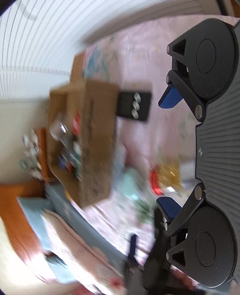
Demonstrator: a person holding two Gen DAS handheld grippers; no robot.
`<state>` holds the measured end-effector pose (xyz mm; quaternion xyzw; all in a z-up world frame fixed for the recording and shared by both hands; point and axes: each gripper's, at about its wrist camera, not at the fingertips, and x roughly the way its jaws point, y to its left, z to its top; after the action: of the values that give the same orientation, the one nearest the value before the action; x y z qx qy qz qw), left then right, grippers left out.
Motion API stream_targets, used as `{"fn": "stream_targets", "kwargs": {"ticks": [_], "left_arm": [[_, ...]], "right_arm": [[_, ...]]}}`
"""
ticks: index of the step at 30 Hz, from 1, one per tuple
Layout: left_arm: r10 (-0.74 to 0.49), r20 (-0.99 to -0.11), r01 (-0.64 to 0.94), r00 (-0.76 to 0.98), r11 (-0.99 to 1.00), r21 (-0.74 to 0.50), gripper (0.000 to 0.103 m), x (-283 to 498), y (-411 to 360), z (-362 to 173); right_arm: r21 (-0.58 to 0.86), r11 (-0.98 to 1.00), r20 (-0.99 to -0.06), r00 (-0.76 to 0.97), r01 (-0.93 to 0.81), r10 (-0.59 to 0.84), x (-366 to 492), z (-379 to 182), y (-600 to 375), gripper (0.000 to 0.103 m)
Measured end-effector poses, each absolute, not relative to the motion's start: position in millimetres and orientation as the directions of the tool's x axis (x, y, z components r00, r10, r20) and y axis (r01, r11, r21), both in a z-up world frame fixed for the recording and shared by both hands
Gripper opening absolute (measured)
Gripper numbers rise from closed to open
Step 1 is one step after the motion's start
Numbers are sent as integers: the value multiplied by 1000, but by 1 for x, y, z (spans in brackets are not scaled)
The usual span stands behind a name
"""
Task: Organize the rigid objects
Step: 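Move left tool to the yellow capsule jar while right tool withdraws from the box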
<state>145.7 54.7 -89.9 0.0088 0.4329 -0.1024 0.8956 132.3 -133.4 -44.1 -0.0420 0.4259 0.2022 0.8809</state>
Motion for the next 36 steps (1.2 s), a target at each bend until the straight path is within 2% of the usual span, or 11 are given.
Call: {"fn": "stream_targets", "kwargs": {"ticks": [5,8,14,19,22,31,36], "left_arm": [[-164,-776,199,609,979,-51,102,143,56,-96],[-153,-755,217,638,976,-14,102,136,53,-99],[-162,-743,223,649,975,-19,102,134,54,-99],[-208,-749,269,629,962,-40,102,125,51,-93],[-220,-752,274,621,960,-54,102,118,48,-84],[-361,-773,354,521,916,-189,102,101,1,-59],[-354,-791,345,498,918,-194,102,108,-35,-65]], "right_arm": [[-15,914,-812,538,-406,225,125,-60,-126,103],[-15,931,-811,549,-365,203,125,-58,-142,103],[-16,964,-807,573,-266,144,130,-61,-173,103],[-51,966,-816,568,-253,106,126,-75,-181,103],[-31,967,-804,581,-255,127,121,-76,-186,103],[-26,965,-779,611,-259,143,112,-79,-206,103],[-26,963,-758,633,-269,156,103,-80,-218,103]]}}
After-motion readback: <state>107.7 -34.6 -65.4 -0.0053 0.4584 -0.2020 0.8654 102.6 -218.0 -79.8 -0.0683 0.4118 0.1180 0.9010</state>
